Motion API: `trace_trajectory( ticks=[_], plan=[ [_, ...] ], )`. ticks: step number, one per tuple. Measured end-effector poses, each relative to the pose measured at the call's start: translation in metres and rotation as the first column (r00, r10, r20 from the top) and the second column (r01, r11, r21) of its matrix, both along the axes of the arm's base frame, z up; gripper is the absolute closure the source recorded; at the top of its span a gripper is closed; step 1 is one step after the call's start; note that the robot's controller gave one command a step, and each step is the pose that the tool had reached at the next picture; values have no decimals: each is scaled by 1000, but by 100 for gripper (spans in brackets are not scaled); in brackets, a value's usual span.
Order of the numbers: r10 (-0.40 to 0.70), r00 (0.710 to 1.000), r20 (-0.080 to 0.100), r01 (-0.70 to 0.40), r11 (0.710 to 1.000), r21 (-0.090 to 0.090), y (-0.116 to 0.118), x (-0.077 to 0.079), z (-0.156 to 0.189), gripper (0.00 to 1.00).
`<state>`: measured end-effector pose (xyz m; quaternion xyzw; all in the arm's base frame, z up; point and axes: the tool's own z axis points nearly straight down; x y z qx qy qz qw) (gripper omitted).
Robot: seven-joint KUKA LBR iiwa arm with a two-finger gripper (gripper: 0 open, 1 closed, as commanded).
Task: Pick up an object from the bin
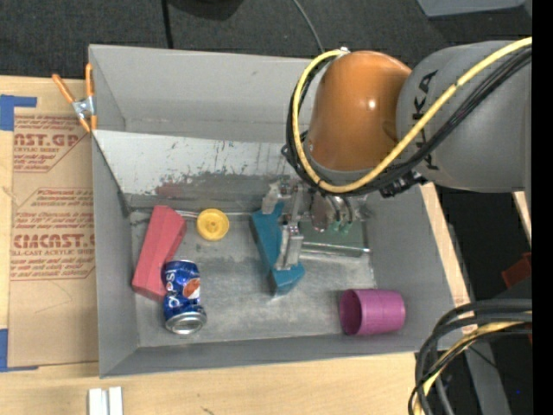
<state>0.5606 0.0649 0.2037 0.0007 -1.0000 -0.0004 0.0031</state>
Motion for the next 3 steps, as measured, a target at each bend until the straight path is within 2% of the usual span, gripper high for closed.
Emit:
trace_trajectory(
  ticks=[1,2,3],
  plan=[
    [-1,1000,8,1,1000,1,0,1,5,0],
    [38,999,12,-38,999,0,56,4,-47,0],
    [114,993,13,-114,993,2,92,13,-121,0]
  ],
)
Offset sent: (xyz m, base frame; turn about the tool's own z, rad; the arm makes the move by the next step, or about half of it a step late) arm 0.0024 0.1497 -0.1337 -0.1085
